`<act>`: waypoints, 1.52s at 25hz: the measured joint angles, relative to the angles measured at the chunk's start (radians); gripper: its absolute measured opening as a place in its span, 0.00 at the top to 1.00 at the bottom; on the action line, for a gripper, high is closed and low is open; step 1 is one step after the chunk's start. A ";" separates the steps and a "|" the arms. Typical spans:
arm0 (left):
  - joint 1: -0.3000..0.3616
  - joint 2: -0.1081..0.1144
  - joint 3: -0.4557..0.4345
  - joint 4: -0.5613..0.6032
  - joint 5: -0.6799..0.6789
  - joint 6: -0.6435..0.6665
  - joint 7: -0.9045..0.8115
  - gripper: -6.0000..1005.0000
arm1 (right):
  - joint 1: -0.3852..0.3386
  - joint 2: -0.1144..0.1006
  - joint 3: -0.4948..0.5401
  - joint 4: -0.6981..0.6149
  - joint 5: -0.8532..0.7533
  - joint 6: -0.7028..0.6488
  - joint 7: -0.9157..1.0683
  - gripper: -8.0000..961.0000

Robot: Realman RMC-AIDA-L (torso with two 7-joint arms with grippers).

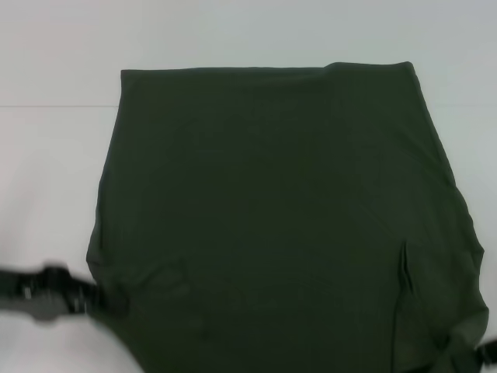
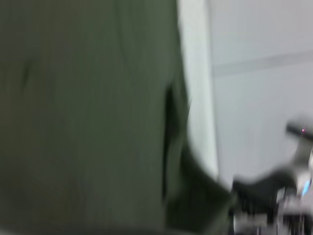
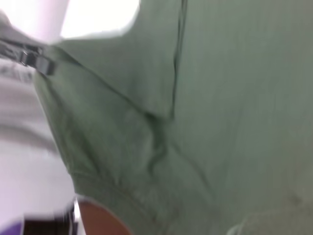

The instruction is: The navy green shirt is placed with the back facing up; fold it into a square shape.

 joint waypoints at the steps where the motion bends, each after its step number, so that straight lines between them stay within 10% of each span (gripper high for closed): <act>1: -0.001 0.000 -0.031 0.014 -0.019 -0.011 0.001 0.95 | -0.005 -0.008 0.025 -0.001 0.023 0.000 -0.008 0.92; 7: -0.002 -0.001 -0.092 0.037 -0.147 -0.118 0.008 0.95 | -0.021 -0.047 0.162 -0.002 0.163 0.034 -0.075 0.92; 16: 0.011 -0.044 -0.104 0.014 -0.325 -0.320 0.052 0.95 | -0.059 -0.040 0.265 0.008 0.317 0.196 -0.133 0.92; 28: -0.004 -0.115 -0.101 -0.048 -0.436 -0.565 0.217 0.95 | -0.104 0.056 0.281 0.016 0.500 0.520 -0.219 0.92; 38: -0.024 -0.162 -0.098 -0.052 -0.446 -0.725 0.343 0.95 | -0.042 0.077 0.268 0.091 0.505 0.707 -0.282 0.92</act>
